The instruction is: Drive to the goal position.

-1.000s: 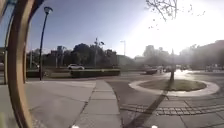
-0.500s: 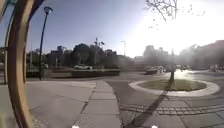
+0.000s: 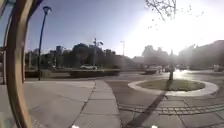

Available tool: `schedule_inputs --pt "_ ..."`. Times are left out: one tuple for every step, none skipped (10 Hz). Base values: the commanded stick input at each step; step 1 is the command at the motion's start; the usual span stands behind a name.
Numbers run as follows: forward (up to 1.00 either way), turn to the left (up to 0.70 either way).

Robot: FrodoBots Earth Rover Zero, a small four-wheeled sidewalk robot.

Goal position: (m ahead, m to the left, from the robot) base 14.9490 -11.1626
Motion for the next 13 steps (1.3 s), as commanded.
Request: schedule_inputs --pt "0.0 -0.7" --pt "0.0 -0.7" --pt "0.0 -0.7" --pt "0.0 -0.7" --pt "0.0 -0.7" --pt "0.0 -0.7" --pt "0.0 -0.7" --pt "0.0 -0.7" --pt "0.0 -0.7" --pt "0.0 -0.7" --pt "0.0 -0.7" --pt "0.0 -0.7" --pt "0.0 -0.7"
